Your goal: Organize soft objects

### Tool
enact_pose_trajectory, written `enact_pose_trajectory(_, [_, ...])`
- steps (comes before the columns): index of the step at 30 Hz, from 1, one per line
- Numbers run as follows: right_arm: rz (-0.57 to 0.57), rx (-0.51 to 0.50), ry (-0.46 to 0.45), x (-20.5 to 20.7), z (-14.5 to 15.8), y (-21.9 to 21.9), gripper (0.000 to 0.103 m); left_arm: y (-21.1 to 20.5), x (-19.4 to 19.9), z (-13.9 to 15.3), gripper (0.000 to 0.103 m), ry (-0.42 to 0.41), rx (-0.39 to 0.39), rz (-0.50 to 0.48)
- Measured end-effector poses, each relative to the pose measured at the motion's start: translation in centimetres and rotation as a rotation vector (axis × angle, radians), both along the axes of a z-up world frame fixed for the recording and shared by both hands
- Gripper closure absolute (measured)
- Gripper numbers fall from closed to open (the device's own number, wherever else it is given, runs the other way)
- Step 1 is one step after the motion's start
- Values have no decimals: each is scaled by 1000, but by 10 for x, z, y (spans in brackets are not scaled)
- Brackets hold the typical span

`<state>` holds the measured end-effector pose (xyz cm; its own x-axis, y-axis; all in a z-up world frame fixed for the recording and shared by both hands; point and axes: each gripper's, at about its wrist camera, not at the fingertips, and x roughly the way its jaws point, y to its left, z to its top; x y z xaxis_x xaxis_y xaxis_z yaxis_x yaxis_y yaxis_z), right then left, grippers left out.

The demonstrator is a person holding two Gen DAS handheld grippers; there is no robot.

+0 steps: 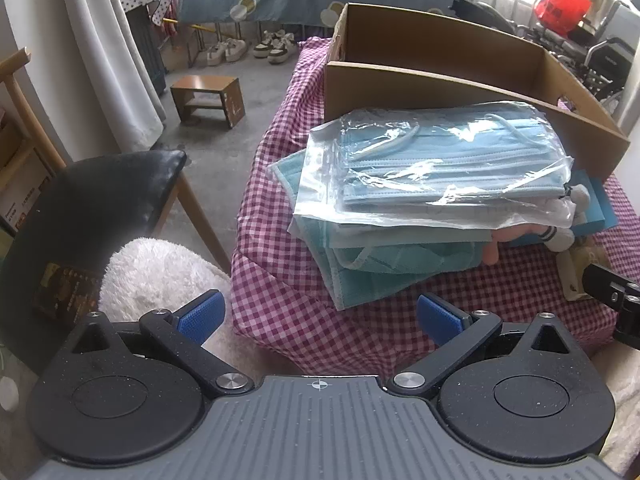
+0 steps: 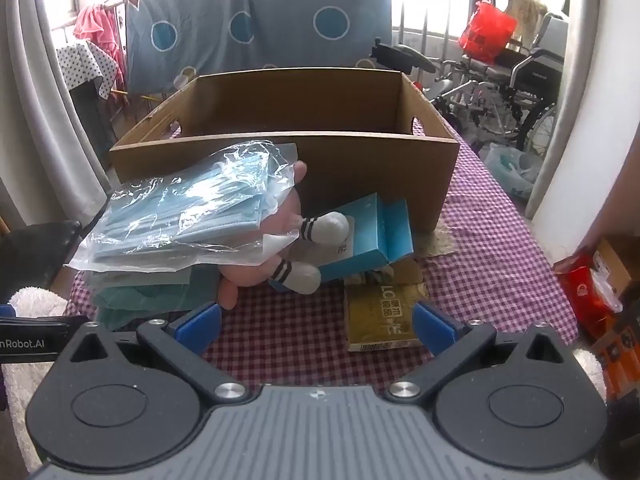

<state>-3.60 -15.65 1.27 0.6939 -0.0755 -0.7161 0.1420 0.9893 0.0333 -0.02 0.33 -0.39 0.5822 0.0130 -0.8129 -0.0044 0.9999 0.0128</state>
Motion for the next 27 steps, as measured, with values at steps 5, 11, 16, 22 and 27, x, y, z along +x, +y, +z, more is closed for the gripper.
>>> enact_pose_trajectory(5, [3,-2,-2,-1,1,0,0,0,0,-1,0,4,0,2])
enact_pose_trajectory(11, [5,-5,0,-1,2,1,0,1,0,0,0,2,-1,4])
enact_pose_trajectory(16, [5,-5,0,-1,2,1,0,1,-1,-1,0,5,1,3])
enact_pose_trajectory(22, [6,-3,1,-2,2,1,0,2,-1,-1,0,9,1,4])
enact_pose_trajectory(27, [7,-4,1,-1,1,1,0,2,-1,-2,0,12,2,5])
